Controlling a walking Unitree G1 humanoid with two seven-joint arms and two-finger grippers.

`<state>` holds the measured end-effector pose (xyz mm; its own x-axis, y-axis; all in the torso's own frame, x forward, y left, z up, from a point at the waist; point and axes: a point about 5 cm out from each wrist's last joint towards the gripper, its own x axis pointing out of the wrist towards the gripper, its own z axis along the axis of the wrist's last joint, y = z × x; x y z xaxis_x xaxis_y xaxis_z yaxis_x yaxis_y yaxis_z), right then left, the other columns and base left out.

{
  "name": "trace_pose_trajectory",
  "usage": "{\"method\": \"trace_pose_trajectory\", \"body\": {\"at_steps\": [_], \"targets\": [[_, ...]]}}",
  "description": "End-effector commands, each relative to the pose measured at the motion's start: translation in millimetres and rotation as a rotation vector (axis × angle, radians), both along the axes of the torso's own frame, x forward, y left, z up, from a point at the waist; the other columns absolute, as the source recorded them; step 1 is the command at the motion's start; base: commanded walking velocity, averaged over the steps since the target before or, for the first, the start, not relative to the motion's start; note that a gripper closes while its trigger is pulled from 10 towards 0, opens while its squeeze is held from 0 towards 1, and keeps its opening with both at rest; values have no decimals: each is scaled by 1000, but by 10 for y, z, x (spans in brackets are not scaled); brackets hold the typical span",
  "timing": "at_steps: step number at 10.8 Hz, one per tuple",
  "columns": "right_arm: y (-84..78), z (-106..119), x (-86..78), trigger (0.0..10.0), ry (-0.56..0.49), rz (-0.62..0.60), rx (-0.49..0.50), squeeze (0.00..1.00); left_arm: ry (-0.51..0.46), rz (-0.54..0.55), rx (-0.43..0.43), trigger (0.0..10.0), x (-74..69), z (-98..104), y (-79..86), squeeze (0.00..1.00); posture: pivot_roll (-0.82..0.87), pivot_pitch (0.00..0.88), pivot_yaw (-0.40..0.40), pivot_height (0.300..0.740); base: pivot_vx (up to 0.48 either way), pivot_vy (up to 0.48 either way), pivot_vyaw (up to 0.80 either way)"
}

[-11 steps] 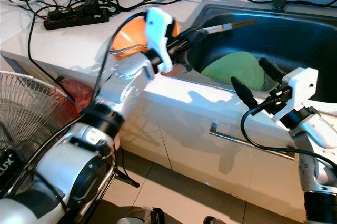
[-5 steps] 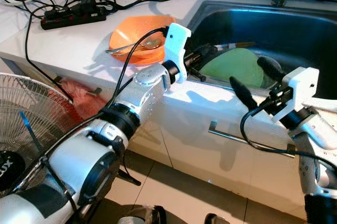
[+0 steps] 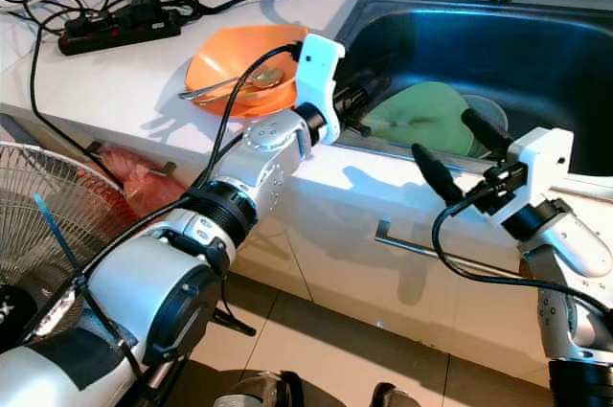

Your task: Kitchen organization

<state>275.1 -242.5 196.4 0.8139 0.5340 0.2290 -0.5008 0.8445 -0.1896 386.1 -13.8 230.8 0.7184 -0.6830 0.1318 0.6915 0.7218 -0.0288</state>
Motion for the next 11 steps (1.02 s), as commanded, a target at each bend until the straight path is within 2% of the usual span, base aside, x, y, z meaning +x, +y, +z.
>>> {"method": "trace_pose_trajectory", "body": {"at_steps": [1,2,3,4,6,8,9,11], "targets": [[50,15,-17,10000,-7,20,-1,0,-14,-2,2,10000,-5,60,-53,1000,-41,154,159,740,0,0,0],[52,16,-11,10000,-7,20,1,0,-23,1,8,10000,-7,64,-61,1000,-39,152,159,740,0,0,0],[56,15,-7,10000,-7,21,4,0,-40,1,10,10000,-14,77,-70,576,-38,148,159,740,0,0,0],[59,13,-2,10000,-7,22,5,0,-78,-1,21,10000,-26,96,-74,0,-36,147,158,740,0,0,0],[63,10,11,10000,-9,23,9,0,-275,34,-3,10000,-67,285,24,0,-21,142,154,740,0,0,0],[86,-5,42,10000,-7,29,14,0,-447,155,-40,10000,-85,448,234,0,3,131,149,740,0,0,0],[111,-6,64,10000,-10,38,22,0,-571,237,-34,10000,-150,561,523,0,10,123,146,740,0,0,0],[133,-12,102,10000,-11,50,30,0,-599,405,-26,10000,-251,560,1084,0,35,109,138,740,0,0,0]]}}
